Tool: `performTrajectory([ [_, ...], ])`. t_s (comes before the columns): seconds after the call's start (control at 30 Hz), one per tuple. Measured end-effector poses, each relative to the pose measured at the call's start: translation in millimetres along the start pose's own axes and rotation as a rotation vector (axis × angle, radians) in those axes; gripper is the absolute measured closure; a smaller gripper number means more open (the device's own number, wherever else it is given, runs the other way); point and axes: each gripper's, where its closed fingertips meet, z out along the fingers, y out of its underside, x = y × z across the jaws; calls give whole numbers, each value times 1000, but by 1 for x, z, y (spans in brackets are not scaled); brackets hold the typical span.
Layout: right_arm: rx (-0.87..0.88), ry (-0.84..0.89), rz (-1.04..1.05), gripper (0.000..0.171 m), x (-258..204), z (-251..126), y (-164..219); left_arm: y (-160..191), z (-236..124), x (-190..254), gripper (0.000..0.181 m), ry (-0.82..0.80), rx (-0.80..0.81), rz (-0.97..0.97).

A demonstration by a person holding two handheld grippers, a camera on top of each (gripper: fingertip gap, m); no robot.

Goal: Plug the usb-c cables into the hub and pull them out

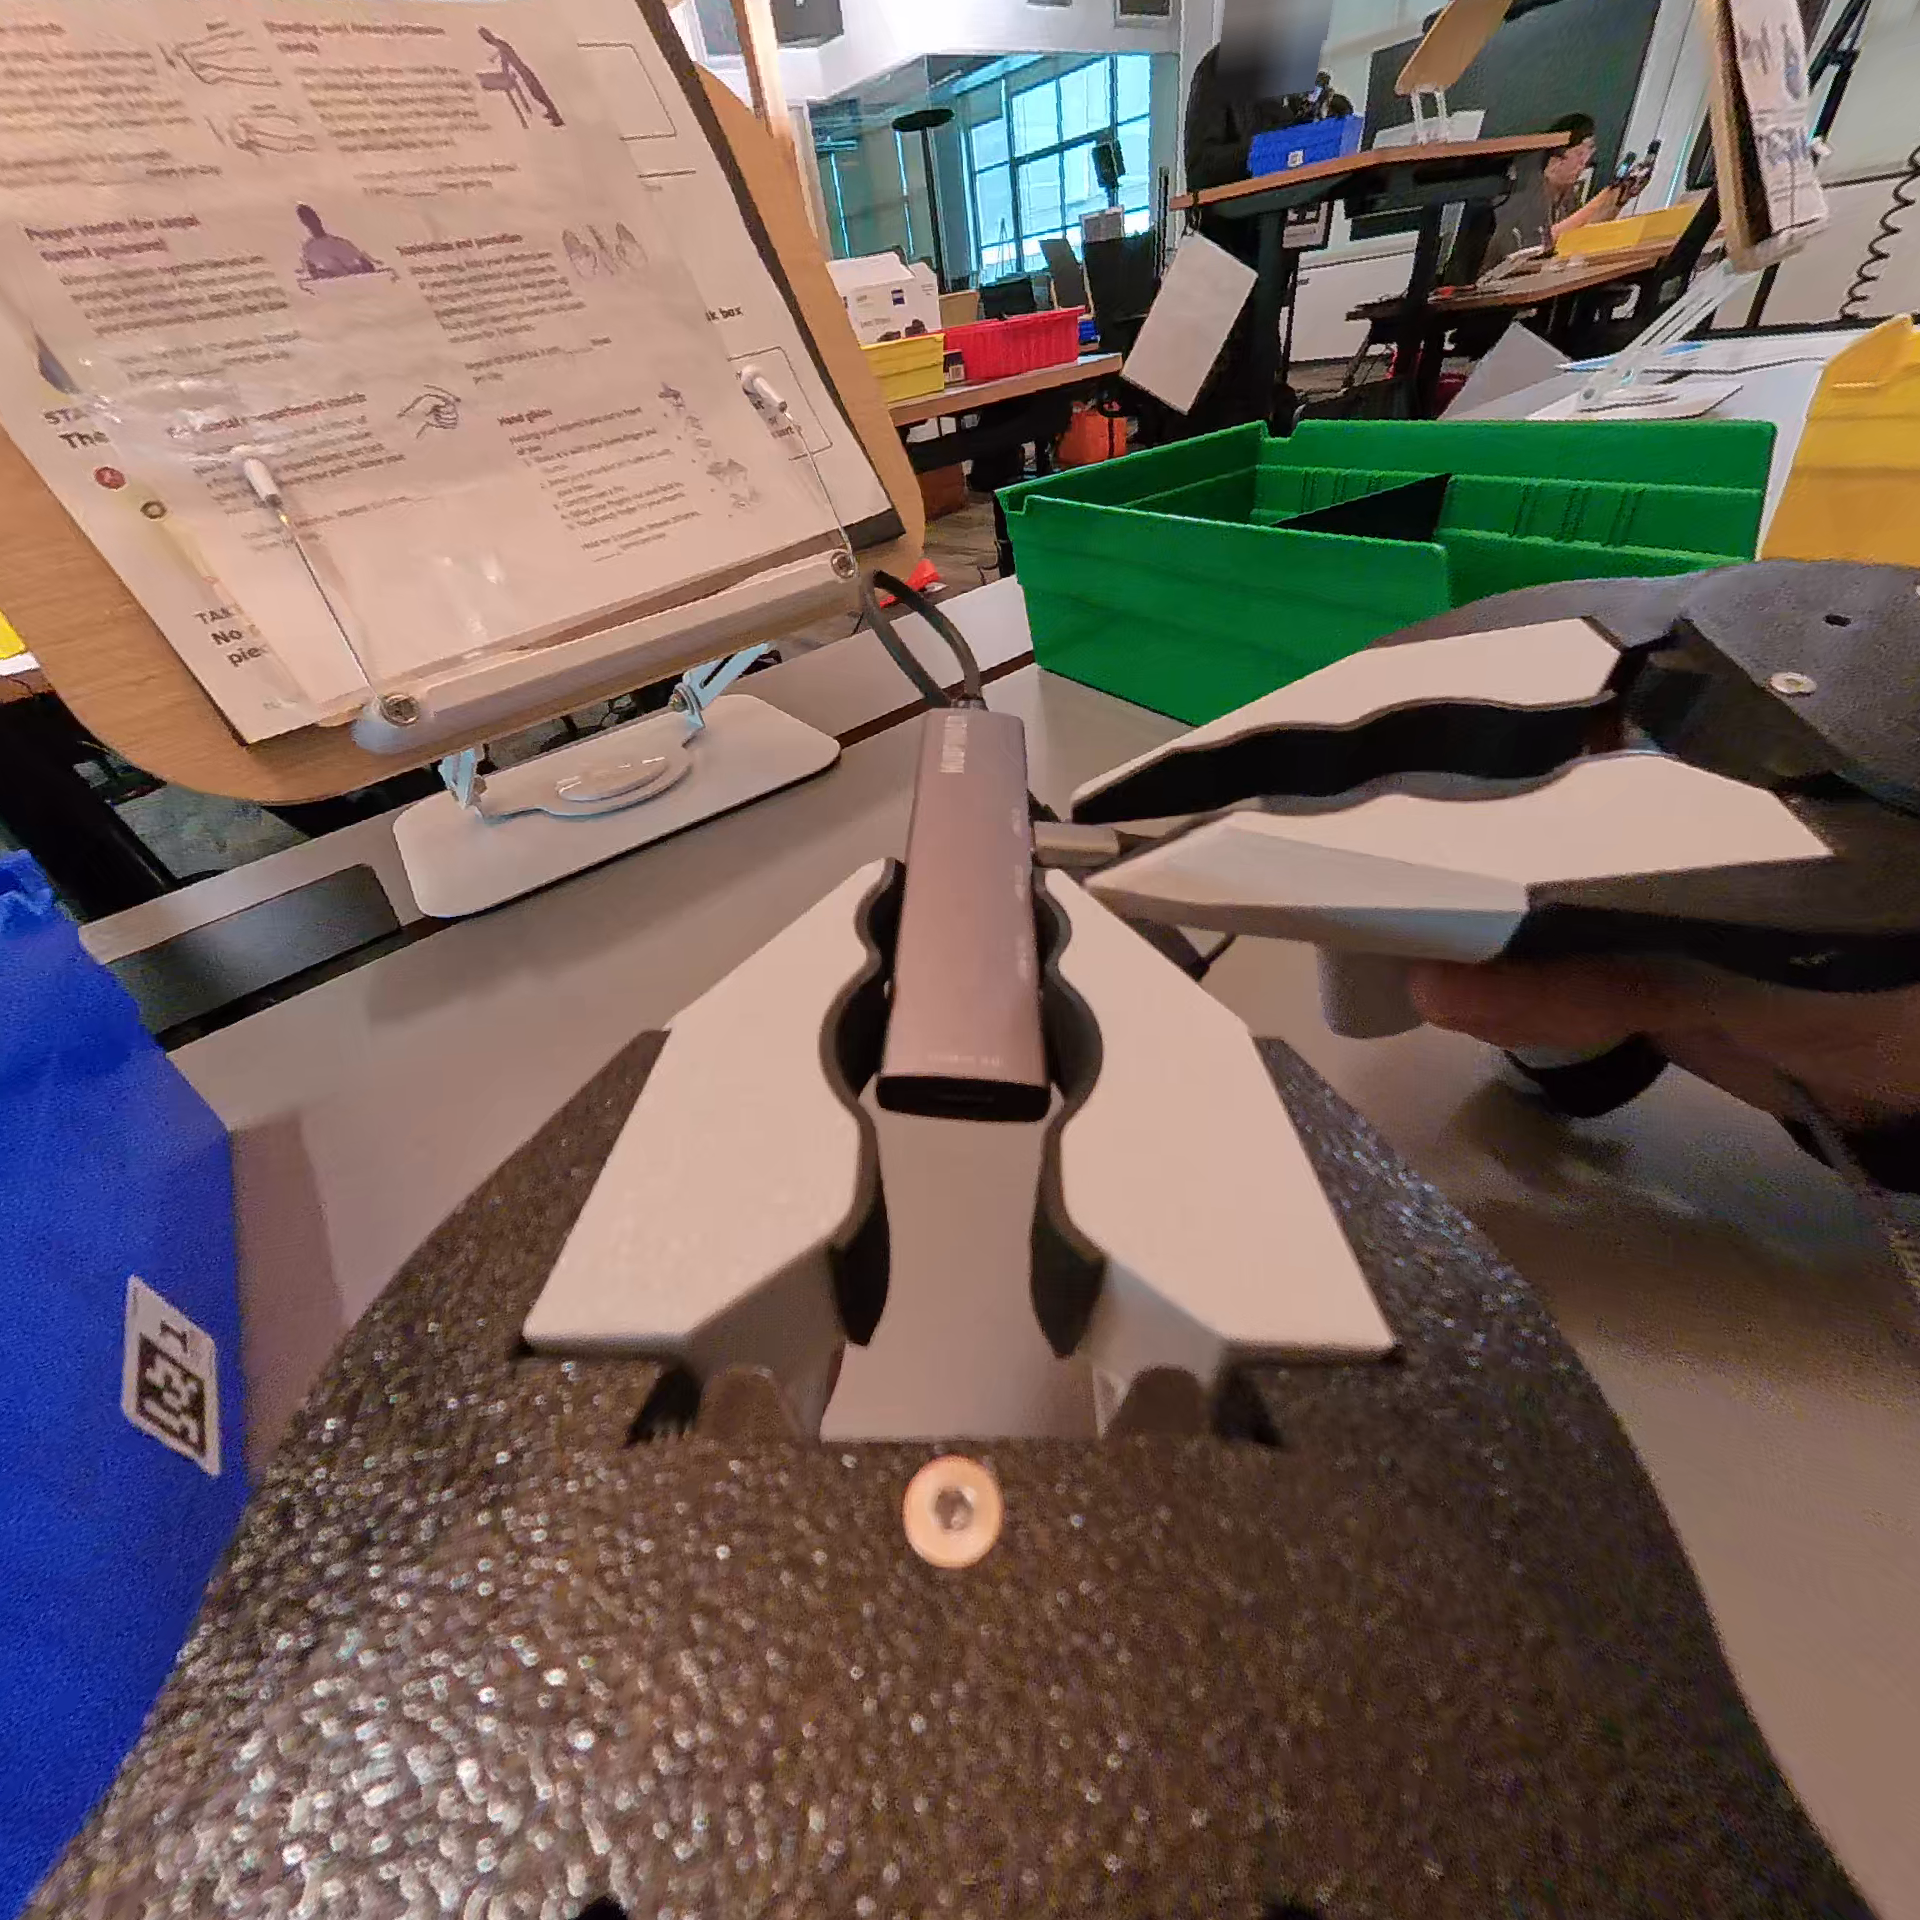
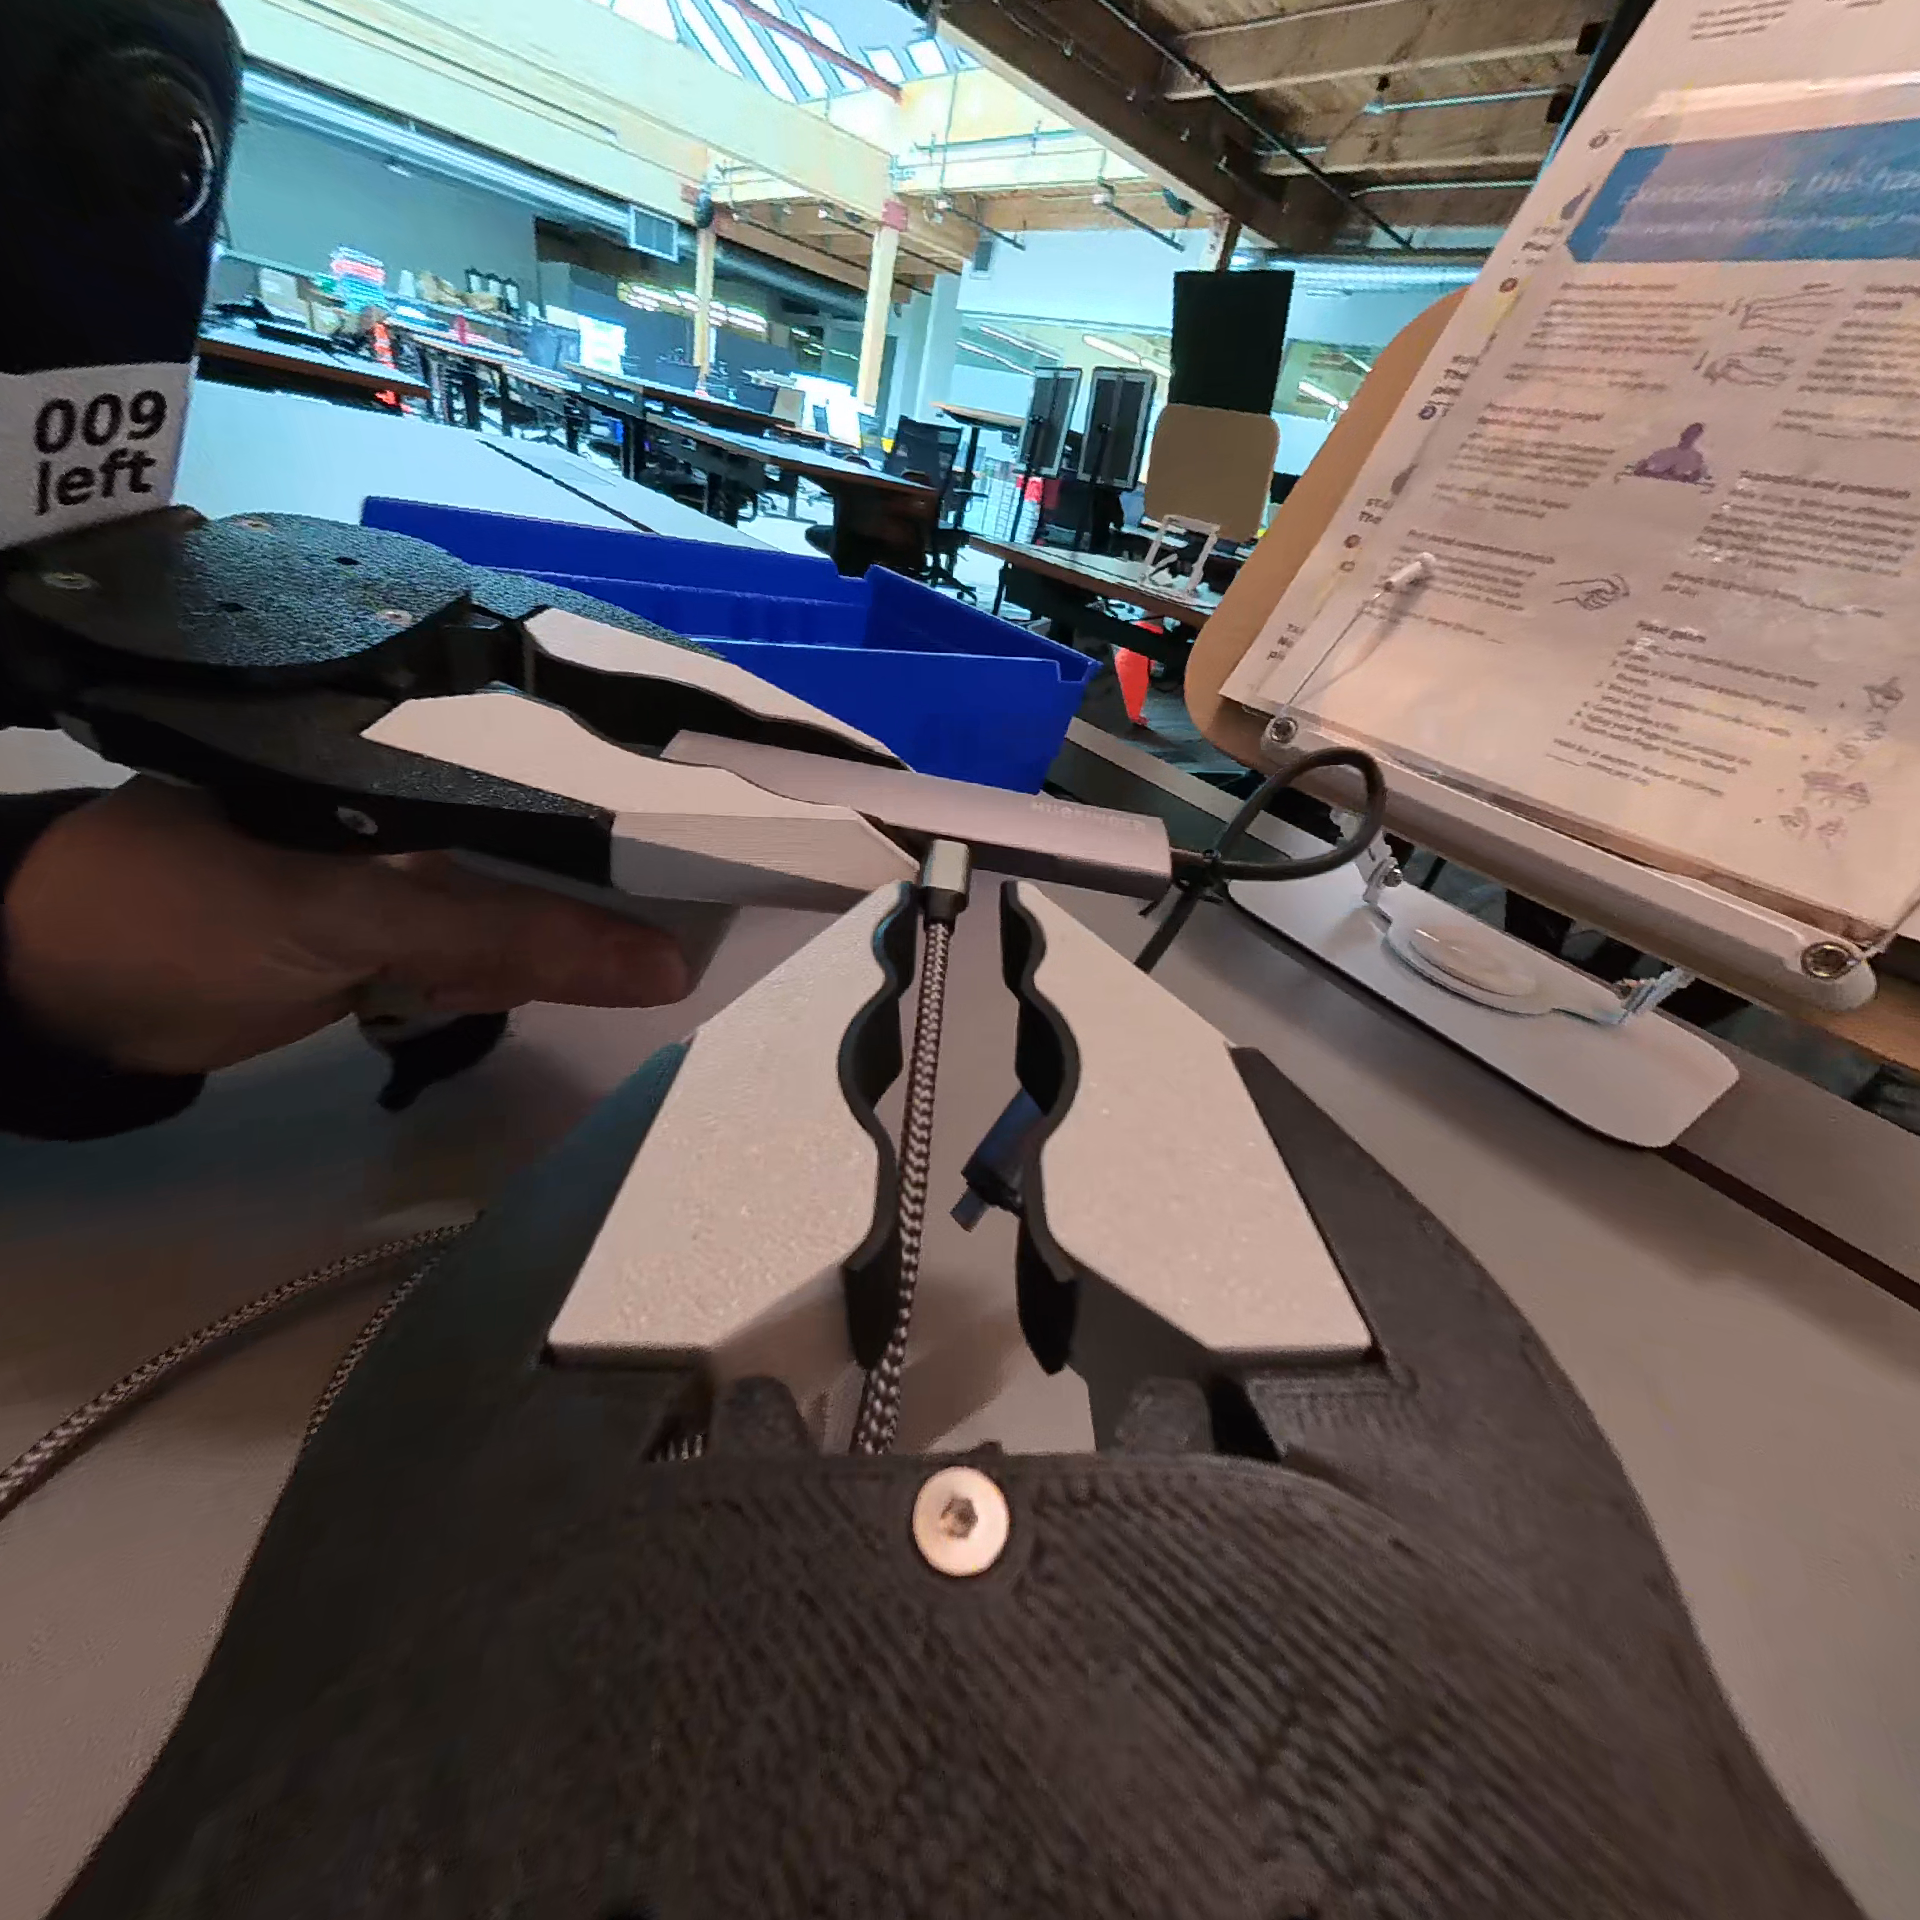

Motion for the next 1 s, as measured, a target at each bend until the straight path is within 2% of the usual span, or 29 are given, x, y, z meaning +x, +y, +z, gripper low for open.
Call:
performTrajectory([
  [0.2, 16, 13, -10, 163, -3, 2, -3, 0, 0, -1, 159, -4, 6, -35],
  [0.33, 1, -15, 72, 163, -4, 3, -7, -3, -2, -1, 159, 8, 27, -66],
  [0.5, -52, -43, 40, 163, -6, 8, -14, -11, -7, -10, 159, -67, 18, 18],
  [0.63, -20, -86, 66, 163, -10, 4, -27, -27, -16, -11, 158, -119, 54, 126],
  [0.7, -46, -72, 62, 163, -2, -10, -20, -32, -34, -62, 159, -373, 89, 55],
  [0.73, -34, -35, 76, 163, 9, -17, -18, -35, -50, -90, 159, -416, 124, -84],
  [0.77, -2, 2, 120, 163, 21, -22, -18, -41, -60, -102, 159, -396, 164, -160],
  [0.83, 39, 7, 194, 163, 34, -24, -17, -52, -63, -93, 159, -356, 223, -54],
  [0.9, 101, 11, 111, 164, 37, -26, -32, -52, -53, -71, 159, -325, 209, 28],
  [1.0, 57, 81, -116, 163, 40, -33, -35, -57, -45, -54, 159, -305, 210, 140],
])
